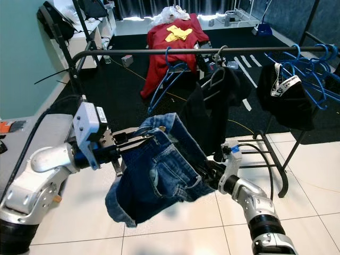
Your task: Hang hanger
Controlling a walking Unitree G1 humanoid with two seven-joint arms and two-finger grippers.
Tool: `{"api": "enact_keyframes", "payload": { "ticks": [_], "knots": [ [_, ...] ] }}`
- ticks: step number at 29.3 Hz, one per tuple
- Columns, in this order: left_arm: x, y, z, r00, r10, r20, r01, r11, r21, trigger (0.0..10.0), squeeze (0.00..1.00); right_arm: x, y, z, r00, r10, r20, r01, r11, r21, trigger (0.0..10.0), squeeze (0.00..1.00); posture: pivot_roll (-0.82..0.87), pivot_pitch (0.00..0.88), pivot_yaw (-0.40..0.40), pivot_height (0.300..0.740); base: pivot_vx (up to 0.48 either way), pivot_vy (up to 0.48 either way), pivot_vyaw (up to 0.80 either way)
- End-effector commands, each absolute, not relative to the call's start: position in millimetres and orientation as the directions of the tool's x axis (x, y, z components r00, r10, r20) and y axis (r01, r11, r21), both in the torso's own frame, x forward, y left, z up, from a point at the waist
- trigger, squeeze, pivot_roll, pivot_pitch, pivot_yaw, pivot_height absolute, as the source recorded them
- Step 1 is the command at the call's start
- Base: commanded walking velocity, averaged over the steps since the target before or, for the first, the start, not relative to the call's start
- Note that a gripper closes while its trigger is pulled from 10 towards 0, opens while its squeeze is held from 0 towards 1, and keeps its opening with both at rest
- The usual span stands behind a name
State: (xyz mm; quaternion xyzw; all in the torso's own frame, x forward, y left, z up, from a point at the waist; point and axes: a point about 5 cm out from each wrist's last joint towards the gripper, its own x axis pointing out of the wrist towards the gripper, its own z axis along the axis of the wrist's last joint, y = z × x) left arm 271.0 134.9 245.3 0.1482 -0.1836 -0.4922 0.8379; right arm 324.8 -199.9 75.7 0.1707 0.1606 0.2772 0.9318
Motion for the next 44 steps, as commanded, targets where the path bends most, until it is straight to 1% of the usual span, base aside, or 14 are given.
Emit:
{"api": "enact_keyframes", "payload": {
  "ticks": [1, 15, 17, 18, 19, 21, 24, 30, 39, 40, 41, 42, 43, 44],
  "knots": [
    [265.5, 135.9, 252.5, 0.413, -0.895, 0.165, 0.776, 0.441, 0.45, 10.0, 0.0, 327.5, -204.5, 78.8, 0.811, 0.554, -0.191, -0.45, 0.797, 0.403, 10.0, 0.0, 0.11, 0.056, 0.035, 0.74, 0.0, 0.0, 0.0],
    [258.7, 130.4, 258.2, 0.346, -0.925, 0.157, 0.811, 0.379, 0.445, 10.0, 0.0, 327.3, -223.9, 80.8, 0.81, 0.548, -0.208, -0.436, 0.8, 0.411, 10.0, 0.0, 0.1, 0.056, 0.034, 0.74, 0.0, 0.0, 0.0],
    [258.4, 128.8, 258.7, 0.343, -0.926, 0.156, 0.813, 0.376, 0.445, 10.0, 0.0, 324.8, -217.9, 82.6, 0.758, 0.632, -0.16, -0.507, 0.725, 0.465, 10.0, 0.0, 0.1, 0.056, 0.032, 0.74, 0.0, 0.0, 0.0],
    [258.4, 128.8, 258.7, 0.343, -0.926, 0.156, 0.813, 0.376, 0.445, 10.0, 0.0, 324.8, -217.9, 82.6, 0.758, 0.632, -0.16, -0.507, 0.725, 0.465, 10.0, 0.0, 0.1, 0.056, 0.032, 0.74, 0.0, 0.0, 0.0],
    [258.8, 127.4, 259.8, 0.34, -0.926, 0.164, 0.813, 0.377, 0.445, 10.0, 0.0, 322.1, -212.9, 82.1, 0.719, 0.68, -0.144, -0.547, 0.682, 0.486, 10.0, 0.0, 0.1, 0.056, 0.032, 0.74, 0.0, 0.0, 0.0],
    [258.8, 127.4, 259.8, 0.34, -0.926, 0.164, 0.813, 0.377, 0.445, 10.0, 0.0, 322.1, -212.9, 82.1, 0.719, 0.68, -0.144, -0.547, 0.682, 0.486, 10.0, 0.0, 0.1, 0.056, 0.032, 0.74, 0.0, 0.0, 0.0],
    [258.8, 125.1, 262.4, 0.327, -0.928, 0.176, 0.817, 0.372, 0.442, 10.0, 0.0, 317.6, -205.8, 79.7, 0.663, 0.737, -0.129, -0.592, 0.622, 0.513, 10.0, 0.0, 0.1, 0.055, 0.034, 0.74, 0.0, 0.0, 0.0],
    [258.8, 122.6, 264.2, 0.311, -0.933, 0.181, 0.825, 0.359, 0.437, 10.0, 0.0, 315.7, -199.6, 78.0, 0.63, 0.768, -0.119, -0.617, 0.587, 0.524, 10.0, 0.0, 0.1, 0.057, 0.04, 0.74, 0.0, 0.0, 0.0],
    [259.6, 120.9, 263.5, 0.305, -0.937, 0.17, 0.83, 0.349, 0.435, 10.0, 0.0, 314.2, -196.2, 75.3, 0.606, 0.784, -0.135, -0.636, 0.579, 0.51, 10.0, 0.0, 0.1, 0.058, 0.043, 0.74, 0.0, 0.0, 0.0],
    [263.5, 122.5, 256.1, 0.342, -0.932, 0.116, 0.821, 0.357, 0.445, 10.0, 0.0, 318.8, -199.7, 77.7, 0.658, 0.738, -0.148, -0.627, 0.646, 0.435, 10.0, 0.0, 0.1, 0.059, 0.042, 0.74, 0.0, 0.0, 0.0],
    [263.5, 122.5, 256.1, 0.342, -0.932, 0.116, 0.821, 0.357, 0.445, 10.0, 0.0, 318.8, -199.7, 77.7, 0.658, 0.738, -0.148, -0.627, 0.646, 0.435, 10.0, 0.0, 0.1, 0.059, 0.042, 0.74, 0.0, 0.0, 0.0],
    [268.4, 125.2, 246.6, 0.391, -0.919, 0.051, 0.812, 0.371, 0.45, 10.0, 0.0, 324.6, -204.2, 82.2, 0.724, 0.674, -0.145, -0.595, 0.717, 0.362, 10.0, 0.0, 0.1, 0.059, 0.042, 0.74, 0.0, 0.0, 0.0],
    [275.3, 129.6, 236.1, 0.456, -0.89, 0.003, 0.791, 0.407, 0.457, 10.0, 0.0, 330.8, -207.4, 92.0, 0.787, 0.612, -0.075, -0.562, 0.762, 0.323, 10.0, 0.0, 0.1, 0.059, 0.041, 0.74, 0.0, 0.0, 0.0],
    [275.3, 129.6, 236.1, 0.456, -0.89, 0.003, 0.791, 0.407, 0.457, 10.0, 0.0, 330.8, -207.4, 92.0, 0.787, 0.612, -0.075, -0.562, 0.762, 0.323, 10.0, 0.0, 0.1, 0.059, 0.041, 0.74, 0.0, 0.0, 0.0]
  ]
}}
